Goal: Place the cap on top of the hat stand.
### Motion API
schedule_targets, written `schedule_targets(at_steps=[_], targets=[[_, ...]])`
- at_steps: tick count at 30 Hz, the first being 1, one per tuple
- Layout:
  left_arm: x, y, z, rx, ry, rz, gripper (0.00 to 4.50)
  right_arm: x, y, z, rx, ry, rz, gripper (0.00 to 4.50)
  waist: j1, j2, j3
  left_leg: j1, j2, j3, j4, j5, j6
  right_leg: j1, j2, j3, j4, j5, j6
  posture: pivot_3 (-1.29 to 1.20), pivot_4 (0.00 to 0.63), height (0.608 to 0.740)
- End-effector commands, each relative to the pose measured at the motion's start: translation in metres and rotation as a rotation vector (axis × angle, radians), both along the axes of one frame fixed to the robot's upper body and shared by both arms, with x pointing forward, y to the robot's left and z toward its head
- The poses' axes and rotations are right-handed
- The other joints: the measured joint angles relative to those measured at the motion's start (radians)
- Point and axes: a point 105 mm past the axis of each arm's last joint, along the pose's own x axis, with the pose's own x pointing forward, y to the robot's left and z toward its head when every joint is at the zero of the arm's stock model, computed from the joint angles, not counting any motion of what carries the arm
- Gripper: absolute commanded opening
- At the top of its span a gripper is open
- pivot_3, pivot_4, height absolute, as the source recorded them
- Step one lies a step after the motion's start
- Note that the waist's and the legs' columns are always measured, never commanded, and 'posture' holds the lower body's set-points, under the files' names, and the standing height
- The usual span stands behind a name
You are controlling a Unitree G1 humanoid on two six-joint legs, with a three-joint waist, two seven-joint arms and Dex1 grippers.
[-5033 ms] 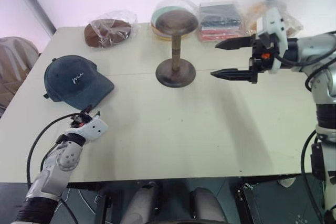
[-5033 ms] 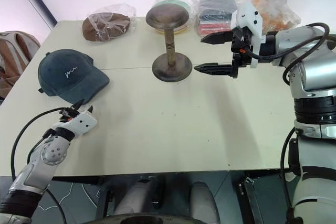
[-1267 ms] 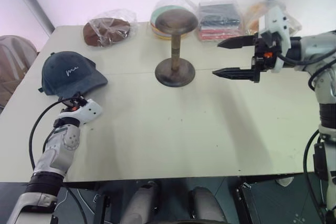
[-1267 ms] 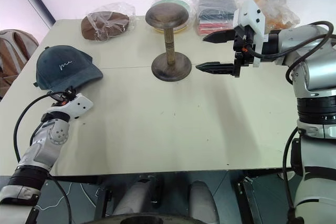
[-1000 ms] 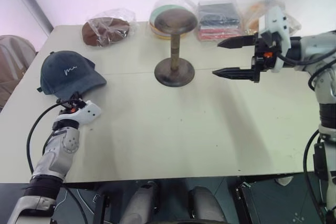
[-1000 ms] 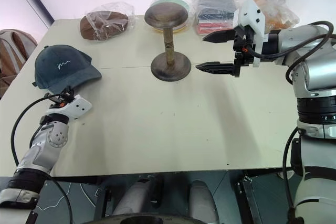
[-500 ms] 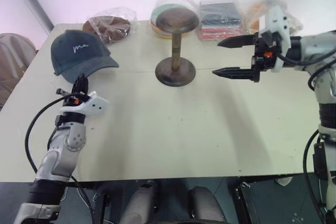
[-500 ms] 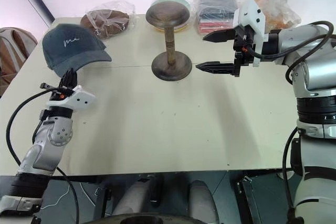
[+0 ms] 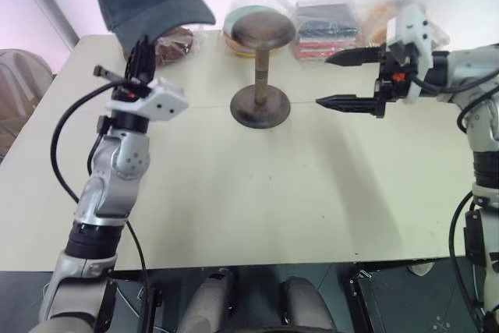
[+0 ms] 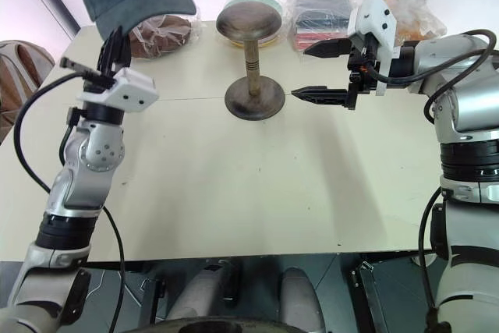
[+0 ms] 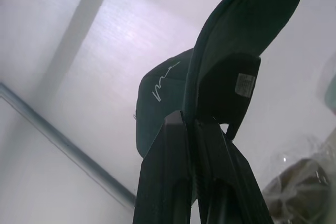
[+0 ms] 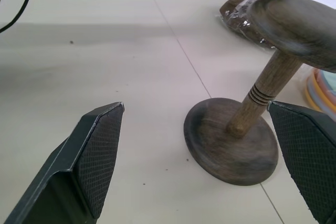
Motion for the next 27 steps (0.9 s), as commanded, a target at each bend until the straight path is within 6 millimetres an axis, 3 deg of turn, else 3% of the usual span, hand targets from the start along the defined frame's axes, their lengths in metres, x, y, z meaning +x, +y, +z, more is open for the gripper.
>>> schedule_targets(at_steps=[1,6,12,21,27], targets=[[-0.004,-0.013,0.023,-0.037,-0.065,-0.086,0.02,-0.002,-0.005,0.022,0.037,-0.099,-0.023,4.5,0.001,0.0,0.0,0.0,0.0,0.0,0.0,0.0,0.0,0.0,0.0,0.0,0.0,0.0,0.0,0.0,0.15,0.74],[-0.006,-0.036,0.035,-0.086,-0.076,-0.211,0.02,-0.001,-0.009,0.022,0.051,-0.127,-0.056,4.5,0.0,0.0,0.0,0.0,0.0,0.0,0.006,0.0,0.001,0.003,0.001,-0.001,0.0,0.0,0.0,0.0,0.15,0.74],[-0.006,-0.062,0.034,-0.088,-0.059,-0.319,0.02,0.003,-0.013,0.023,0.068,-0.154,-0.099,4.5,0.001,-0.001,0.0,-0.001,0.0,0.0,0.009,-0.001,0.001,0.004,0.001,-0.001,0.0,0.0,0.001,0.0,0.15,0.74],[-0.006,-0.094,0.015,-0.062,0.002,-0.447,0.02,0.0,-0.019,0.018,0.09,-0.153,-0.147,4.5,0.001,-0.001,0.001,-0.001,0.0,-0.001,0.01,-0.001,0.002,0.005,0.001,-0.001,0.0,0.0,0.001,0.0,0.15,0.74],[-0.006,-0.104,-0.003,-0.019,0.036,-0.482,0.02,-0.007,-0.023,0.017,0.132,-0.146,-0.187,4.5,0.001,-0.001,0.001,-0.001,0.0,-0.001,0.01,-0.001,0.002,0.005,0.001,-0.001,0.0,0.001,0.001,0.0,0.15,0.74]])
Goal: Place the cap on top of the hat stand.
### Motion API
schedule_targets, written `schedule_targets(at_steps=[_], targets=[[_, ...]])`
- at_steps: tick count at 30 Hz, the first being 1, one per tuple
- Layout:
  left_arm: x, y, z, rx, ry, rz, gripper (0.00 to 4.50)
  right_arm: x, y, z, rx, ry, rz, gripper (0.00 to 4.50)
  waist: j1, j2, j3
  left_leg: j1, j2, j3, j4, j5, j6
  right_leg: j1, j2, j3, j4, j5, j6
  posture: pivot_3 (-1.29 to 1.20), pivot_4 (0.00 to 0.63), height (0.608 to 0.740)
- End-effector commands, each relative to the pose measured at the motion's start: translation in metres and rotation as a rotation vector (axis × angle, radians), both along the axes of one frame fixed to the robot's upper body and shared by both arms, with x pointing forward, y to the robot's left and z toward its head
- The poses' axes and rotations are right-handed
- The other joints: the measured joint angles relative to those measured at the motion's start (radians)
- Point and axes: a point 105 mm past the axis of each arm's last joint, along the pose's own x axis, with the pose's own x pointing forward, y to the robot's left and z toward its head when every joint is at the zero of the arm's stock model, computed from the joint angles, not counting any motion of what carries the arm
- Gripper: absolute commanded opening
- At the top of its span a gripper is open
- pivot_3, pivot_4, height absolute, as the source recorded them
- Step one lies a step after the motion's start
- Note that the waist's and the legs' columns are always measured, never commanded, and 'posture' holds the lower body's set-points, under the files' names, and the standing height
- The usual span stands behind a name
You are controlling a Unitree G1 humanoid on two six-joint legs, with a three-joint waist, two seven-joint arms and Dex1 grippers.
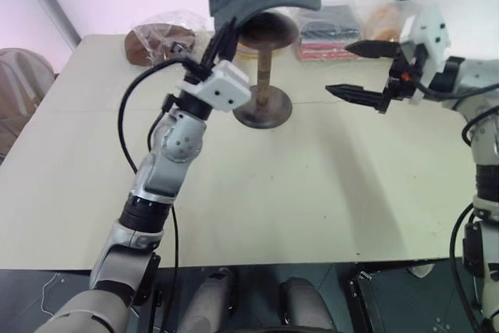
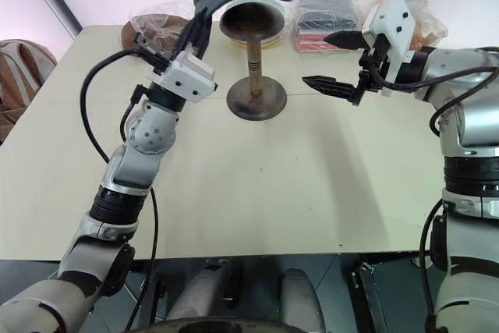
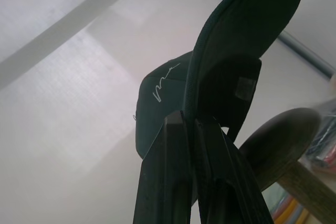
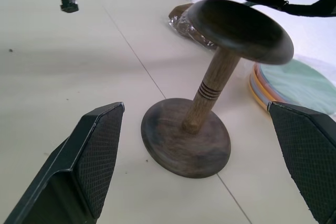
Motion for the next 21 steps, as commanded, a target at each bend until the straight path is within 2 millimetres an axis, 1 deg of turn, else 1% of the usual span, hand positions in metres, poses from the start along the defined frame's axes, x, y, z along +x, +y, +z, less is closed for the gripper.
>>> schedule_targets(at_steps=[1,5,9,13,17,21], targets=[[-0.006,-0.003,-0.001,0.016,-0.032,-0.025,0.02,-0.012,-0.003,0.022,0.045,-0.075,-0.008,4.5,-0.001,0.0,0.0,0.0,0.0,0.0,0.0,0.0,0.0,0.0,0.0,0.0,0.0,0.0,0.0,0.0,0.15,0.74],[-0.006,-0.001,-0.012,0.04,-0.022,-0.025,0.02,-0.021,-0.005,0.019,0.088,-0.048,-0.02,4.5,0.0,0.0,0.0,0.0,0.0,0.0,0.0,0.0,0.0,0.0,0.0,0.0,0.0,0.0,0.0,0.0,0.15,0.74],[-0.006,0.004,-0.022,0.065,-0.015,-0.014,0.02,-0.035,-0.007,0.021,0.175,-0.013,-0.021,4.5,0.002,0.0,0.0,0.0,0.0,0.0,0.0,0.0,0.0,0.0,0.0,0.0,0.0,0.0,0.0,0.0,0.15,0.74],[-0.005,0.005,-0.03,0.078,-0.006,-0.009,0.02,-0.054,-0.003,0.022,0.281,0.053,0.021,4.5,0.006,0.0,0.0,0.0,0.0,0.0,0.001,0.0,0.001,0.001,0.0,0.0,0.0,0.0,0.0,0.0,0.15,0.74],[-0.004,0.006,-0.036,0.089,0.002,-0.007,0.02,-0.065,-0.002,0.025,0.359,0.091,0.033,4.5,0.015,0.0,0.0,0.0,0.0,-0.001,0.001,-0.001,0.001,0.001,0.0,0.0,0.0,0.0,0.0,0.0,0.15,0.74],[-0.003,0.006,-0.047,0.114,0.019,-0.009,0.02,-0.073,0.003,0.019,0.387,0.131,0.036,4.5,0.02,0.0,0.0,0.0,0.0,0.0,0.001,-0.001,0.002,0.001,0.0,0.0,0.0,0.0,0.0,0.0,0.15,0.74]])
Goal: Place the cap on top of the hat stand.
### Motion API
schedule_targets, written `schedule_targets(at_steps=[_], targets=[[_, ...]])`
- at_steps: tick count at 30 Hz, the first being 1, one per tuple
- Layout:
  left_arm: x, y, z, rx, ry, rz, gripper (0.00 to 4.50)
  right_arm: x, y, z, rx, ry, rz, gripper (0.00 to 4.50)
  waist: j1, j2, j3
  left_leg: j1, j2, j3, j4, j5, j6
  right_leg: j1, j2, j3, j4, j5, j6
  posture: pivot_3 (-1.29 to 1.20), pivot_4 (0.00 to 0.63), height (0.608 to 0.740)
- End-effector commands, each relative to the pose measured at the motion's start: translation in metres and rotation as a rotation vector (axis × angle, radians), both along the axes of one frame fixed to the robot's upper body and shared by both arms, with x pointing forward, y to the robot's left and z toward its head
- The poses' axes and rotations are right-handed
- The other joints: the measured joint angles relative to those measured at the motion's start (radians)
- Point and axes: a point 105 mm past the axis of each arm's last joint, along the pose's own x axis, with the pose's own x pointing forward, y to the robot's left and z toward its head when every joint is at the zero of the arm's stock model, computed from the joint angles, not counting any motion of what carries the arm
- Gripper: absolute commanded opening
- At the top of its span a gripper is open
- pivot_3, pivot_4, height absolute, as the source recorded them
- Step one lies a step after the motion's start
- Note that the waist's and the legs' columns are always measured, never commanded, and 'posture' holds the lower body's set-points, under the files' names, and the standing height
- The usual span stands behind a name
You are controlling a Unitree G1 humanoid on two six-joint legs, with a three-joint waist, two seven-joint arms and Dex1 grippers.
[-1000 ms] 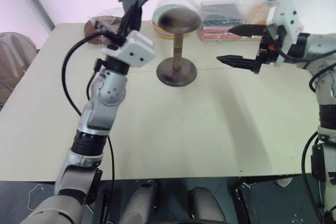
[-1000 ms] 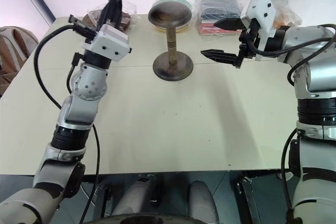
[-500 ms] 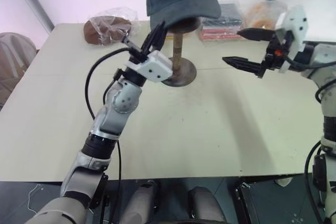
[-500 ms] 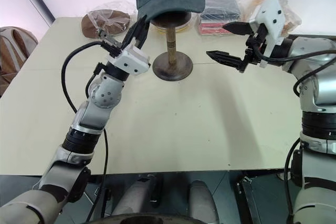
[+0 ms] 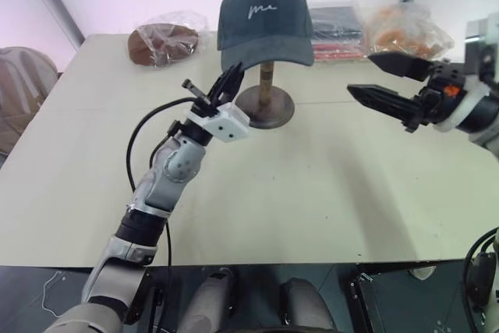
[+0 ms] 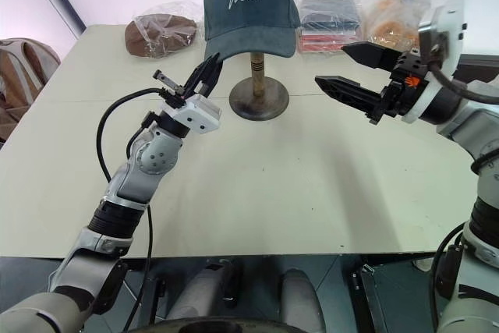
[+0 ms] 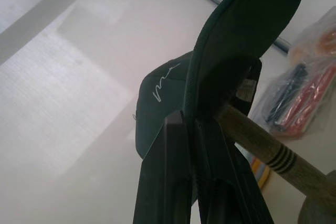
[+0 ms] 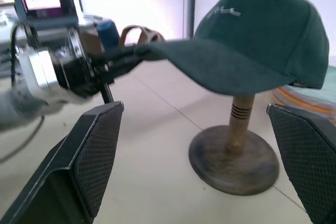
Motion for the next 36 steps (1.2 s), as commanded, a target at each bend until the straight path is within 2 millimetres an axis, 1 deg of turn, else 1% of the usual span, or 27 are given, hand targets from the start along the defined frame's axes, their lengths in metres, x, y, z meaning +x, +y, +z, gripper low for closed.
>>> schedule_targets(at_steps=[1,6,15,19,25,28,32,35,36], targets=[[-0.007,-0.002,-0.001,0.022,-0.037,-0.023,0.02,-0.011,0.005,0.003,0.01,-0.018,0.008,4.5,0.001,0.0,0.0,0.0,0.0,0.0,0.0,0.0,0.0,0.0,0.0,0.0,0.0,0.0,0.0,0.0,0.15,0.74],[-0.009,-0.004,-0.023,0.094,0.002,-0.057,0.02,-0.012,0.006,-0.001,0.004,-0.006,-0.003,4.5,0.001,0.0,0.0,0.0,0.0,0.0,0.0,0.0,0.0,0.0,0.0,0.0,0.0,0.0,0.0,0.0,0.15,0.74],[-0.009,0.001,-0.037,0.161,0.017,-0.064,0.02,-0.012,0.009,0.0,-0.009,-0.004,-0.002,4.5,0.0,0.0,0.0,0.0,0.0,0.0,0.0,0.0,0.001,0.0,0.0,0.0,0.0,0.0,0.001,0.0,0.15,0.74],[-0.01,0.003,-0.049,0.187,0.057,-0.069,0.02,-0.011,0.01,-0.002,-0.039,-0.004,0.001,4.5,0.0,0.0,0.0,0.0,0.0,0.0,0.0,0.0,0.001,0.0,0.0,0.0,0.0,0.0,0.001,0.0,0.15,0.74],[-0.014,0.005,-0.06,0.196,0.123,-0.109,0.02,-0.008,0.009,-0.006,-0.092,0.002,0.009,4.5,0.0,0.0,0.0,0.0,0.0,0.0,0.0,0.0,0.001,0.0,0.0,0.0,0.0,0.0,0.001,0.0,0.15,0.74],[-0.014,0.006,-0.064,0.192,0.162,-0.132,0.94,-0.006,0.009,-0.006,-0.1,-0.002,0.014,4.5,0.0,0.0,0.0,0.0,0.0,0.0,0.0,-0.001,0.001,0.0,0.0,0.0,0.0,0.0,0.001,0.0,0.15,0.74],[-0.017,0.003,-0.072,0.203,0.228,-0.175,2.92,-0.004,0.009,-0.005,-0.108,-0.01,0.019,4.5,0.001,0.0,0.0,0.0,0.0,0.0,0.0,-0.001,0.001,0.0,0.0,0.0,-0.001,0.0,0.001,0.0,0.15,0.74],[-0.02,0.002,-0.082,0.216,0.318,-0.219,4.38,-0.003,0.009,-0.005,-0.116,-0.015,0.023,4.5,0.0,0.0,0.0,0.0,0.0,0.0,0.0,-0.001,0.001,0.0,-0.001,0.0,-0.001,0.0,0.001,0.0,0.15,0.74],[-0.022,0.002,-0.085,0.22,0.346,-0.233,4.46,-0.003,0.009,-0.005,-0.117,-0.017,0.024,4.5,-0.001,0.0,0.0,0.0,0.0,0.0,0.0,-0.001,0.001,0.0,-0.001,0.0,-0.001,0.0,0.001,0.0,0.15,0.74]])
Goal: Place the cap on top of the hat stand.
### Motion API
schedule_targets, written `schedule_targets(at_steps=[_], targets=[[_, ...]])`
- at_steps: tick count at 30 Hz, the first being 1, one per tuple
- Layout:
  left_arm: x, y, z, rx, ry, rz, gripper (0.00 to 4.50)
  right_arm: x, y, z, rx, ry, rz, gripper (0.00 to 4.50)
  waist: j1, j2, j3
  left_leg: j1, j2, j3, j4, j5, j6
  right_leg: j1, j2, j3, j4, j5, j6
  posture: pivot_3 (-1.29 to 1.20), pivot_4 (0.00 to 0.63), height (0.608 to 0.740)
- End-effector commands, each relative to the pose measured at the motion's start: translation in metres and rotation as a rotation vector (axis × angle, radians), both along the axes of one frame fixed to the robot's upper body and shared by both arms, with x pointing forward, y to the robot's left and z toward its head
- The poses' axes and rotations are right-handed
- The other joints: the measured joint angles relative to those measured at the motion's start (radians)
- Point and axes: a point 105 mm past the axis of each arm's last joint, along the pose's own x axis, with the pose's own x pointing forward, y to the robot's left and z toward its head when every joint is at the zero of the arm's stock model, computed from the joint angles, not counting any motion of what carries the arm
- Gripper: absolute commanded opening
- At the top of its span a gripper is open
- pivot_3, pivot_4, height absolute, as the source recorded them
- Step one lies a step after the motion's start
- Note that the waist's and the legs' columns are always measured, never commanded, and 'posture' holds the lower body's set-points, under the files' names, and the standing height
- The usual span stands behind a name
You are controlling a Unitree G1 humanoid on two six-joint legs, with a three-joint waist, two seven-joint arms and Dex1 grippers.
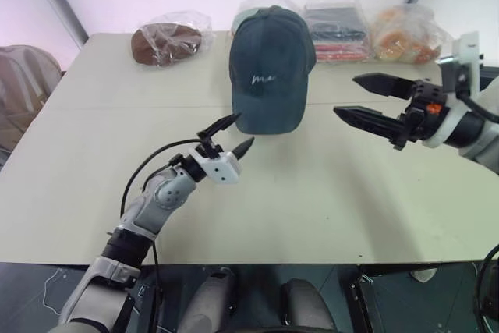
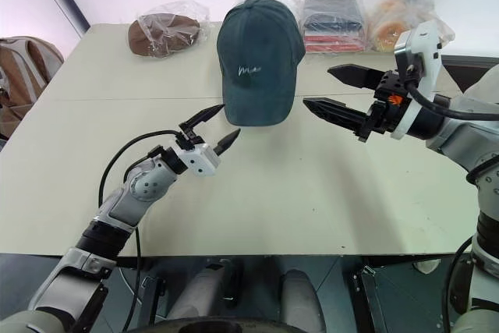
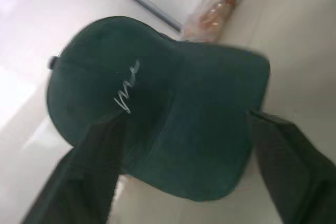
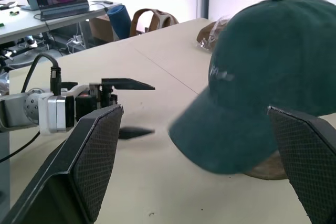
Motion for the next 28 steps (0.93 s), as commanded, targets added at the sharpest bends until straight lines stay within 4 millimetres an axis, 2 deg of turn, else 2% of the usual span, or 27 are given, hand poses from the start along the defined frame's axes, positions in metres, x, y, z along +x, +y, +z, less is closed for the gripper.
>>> schedule_targets(at_steps=[1,3,6,11,13,17,24,28], targets=[[-0.008,0.0,0.001,-0.01,0.072,-0.049,4.46,-0.002,-0.001,0.014,-0.019,-0.069,0.006,4.5,-0.001,0.0,0.0,0.0,0.0,0.0,0.0,0.0,0.0,0.0,0.0,0.0,0.0,0.0,0.0,0.0,0.15,0.74],[-0.01,0.006,0.004,-0.04,0.135,-0.059,4.46,-0.002,-0.002,0.013,-0.032,-0.07,0.007,4.5,-0.001,0.0,0.0,0.0,0.0,0.0,0.0,0.0,0.0,0.0,0.0,0.0,0.0,0.0,0.0,0.0,0.15,0.74],[-0.007,0.02,0.023,-0.141,0.227,-0.044,4.46,0.0,-0.004,0.01,-0.068,-0.068,0.006,4.5,-0.001,0.0,0.0,0.0,0.001,0.0,0.0,0.0,0.0,0.0,0.0,0.0,0.0,0.0,0.0,0.0,0.15,0.74],[-0.001,0.052,0.07,-0.306,0.372,-0.017,4.46,0.003,-0.01,0.003,-0.144,-0.063,0.009,4.5,-0.002,0.0,0.0,0.0,0.001,-0.001,0.0,0.0,0.0,0.0,0.0,0.0,-0.001,0.0,0.0,0.0,0.15,0.74],[-0.002,0.061,0.081,-0.328,0.4,-0.015,4.46,0.003,-0.01,0.002,-0.159,-0.063,0.014,4.5,-0.006,-0.001,0.001,0.0,0.001,-0.001,0.0,0.0,0.0,0.0,0.001,-0.001,-0.001,0.0,0.0,0.0,0.15,0.74],[-0.009,0.077,0.093,-0.329,0.528,-0.026,4.46,0.006,-0.012,-0.001,-0.194,-0.065,0.018,4.5,-0.013,-0.001,0.001,0.0,0.001,0.0,-0.001,0.0,0.001,0.0,0.001,0.0,-0.002,0.0,0.0,0.0,0.15,0.74],[-0.022,0.115,0.112,-0.285,0.648,0.0,4.46,0.011,-0.017,-0.011,-0.291,-0.068,0.011,4.5,-0.025,-0.003,0.003,0.0,0.002,-0.001,-0.002,0.0,0.0,0.0,0.001,0.0,-0.002,0.0,0.0,0.0,0.15,0.74],[-0.026,0.128,0.118,-0.272,0.672,0.013,4.46,0.013,-0.017,-0.01,-0.298,-0.075,0.011,4.5,-0.023,-0.003,0.003,0.0,0.002,-0.001,-0.002,0.0,0.0,0.0,0.001,0.0,-0.003,0.0,-0.001,0.0,0.15,0.74]])
